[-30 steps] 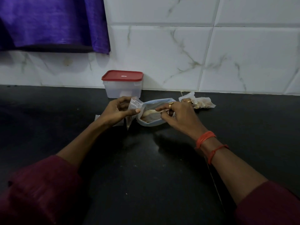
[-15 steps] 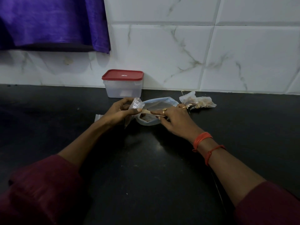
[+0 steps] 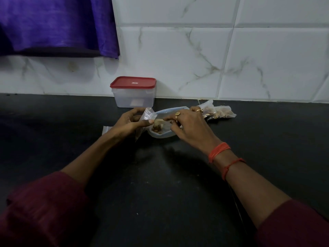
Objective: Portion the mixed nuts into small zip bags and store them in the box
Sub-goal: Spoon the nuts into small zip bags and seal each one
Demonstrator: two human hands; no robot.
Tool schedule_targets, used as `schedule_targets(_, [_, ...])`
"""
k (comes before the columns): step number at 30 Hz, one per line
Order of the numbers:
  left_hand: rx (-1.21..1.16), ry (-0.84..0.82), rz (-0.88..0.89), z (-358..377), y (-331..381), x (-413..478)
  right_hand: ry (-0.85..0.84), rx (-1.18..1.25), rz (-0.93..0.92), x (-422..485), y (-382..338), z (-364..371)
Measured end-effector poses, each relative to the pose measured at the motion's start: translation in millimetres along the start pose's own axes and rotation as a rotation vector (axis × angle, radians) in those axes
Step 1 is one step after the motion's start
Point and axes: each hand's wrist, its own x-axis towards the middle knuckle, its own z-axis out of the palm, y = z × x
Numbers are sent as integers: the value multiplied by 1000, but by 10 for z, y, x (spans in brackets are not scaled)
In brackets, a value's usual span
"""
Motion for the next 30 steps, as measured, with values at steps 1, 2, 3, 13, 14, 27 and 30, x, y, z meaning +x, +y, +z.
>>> schedule_targets(1, [1, -5, -1, -2, -1, 3, 6, 16, -8, -8, -11, 12])
schedule_targets(2, [4, -7, 0, 0, -2, 5, -3, 15, -23, -16, -14, 34])
schedule_targets(3, [6, -6, 2, -1, 0, 6, -32, -10, -40, -23, -14, 58])
schedule_targets(13, [-26, -30, 11, -21, -2, 13, 35, -136, 10, 10, 55, -74])
schedule_targets(14, [-32, -34, 12, -16, -11, 17, 39, -165, 16, 8, 68, -61])
schedule_targets(27, [9, -57, 42, -24, -26, 45, 121, -87, 111, -51, 175, -48])
schedule_targets(30, [39, -61, 43, -46, -42, 56, 39, -75, 164, -71, 219, -31])
